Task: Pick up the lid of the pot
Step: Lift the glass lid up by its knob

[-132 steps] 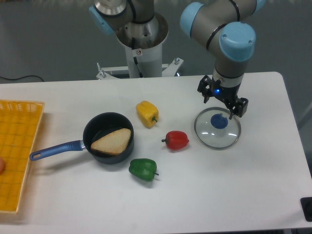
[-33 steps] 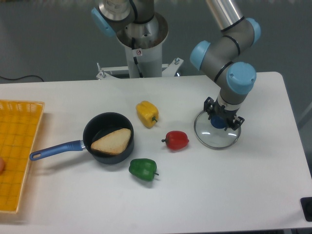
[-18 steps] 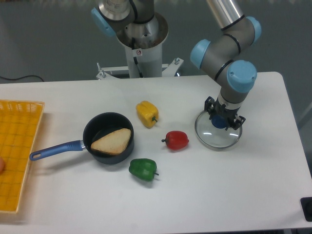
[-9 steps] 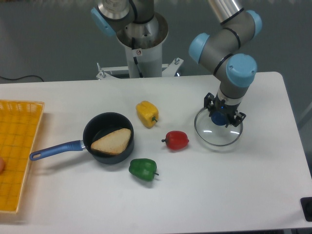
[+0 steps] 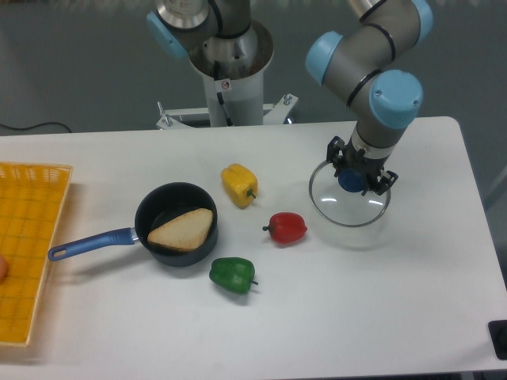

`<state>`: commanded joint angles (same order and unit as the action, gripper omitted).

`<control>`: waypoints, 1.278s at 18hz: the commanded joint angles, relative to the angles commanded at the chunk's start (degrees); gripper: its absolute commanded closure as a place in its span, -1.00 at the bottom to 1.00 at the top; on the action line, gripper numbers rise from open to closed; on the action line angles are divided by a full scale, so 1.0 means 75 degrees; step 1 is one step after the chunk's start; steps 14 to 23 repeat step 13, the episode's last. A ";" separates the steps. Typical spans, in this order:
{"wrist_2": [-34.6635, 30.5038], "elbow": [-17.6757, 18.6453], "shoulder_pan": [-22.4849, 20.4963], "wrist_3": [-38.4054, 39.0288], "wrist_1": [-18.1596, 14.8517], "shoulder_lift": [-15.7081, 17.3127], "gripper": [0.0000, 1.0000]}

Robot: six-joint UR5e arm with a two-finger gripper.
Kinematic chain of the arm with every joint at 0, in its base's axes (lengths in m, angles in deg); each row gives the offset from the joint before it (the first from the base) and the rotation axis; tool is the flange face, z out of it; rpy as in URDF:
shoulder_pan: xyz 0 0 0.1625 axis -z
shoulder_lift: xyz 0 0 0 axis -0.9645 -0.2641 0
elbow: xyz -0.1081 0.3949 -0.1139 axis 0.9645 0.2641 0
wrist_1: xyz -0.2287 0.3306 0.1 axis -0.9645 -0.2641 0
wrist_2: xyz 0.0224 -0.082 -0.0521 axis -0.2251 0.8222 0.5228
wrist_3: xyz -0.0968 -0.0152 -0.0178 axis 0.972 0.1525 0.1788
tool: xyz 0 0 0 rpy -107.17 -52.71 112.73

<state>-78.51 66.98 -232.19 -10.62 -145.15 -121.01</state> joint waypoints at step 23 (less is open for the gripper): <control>0.0012 -0.0387 0.0363 0.0047 -0.0246 0.0035 -0.22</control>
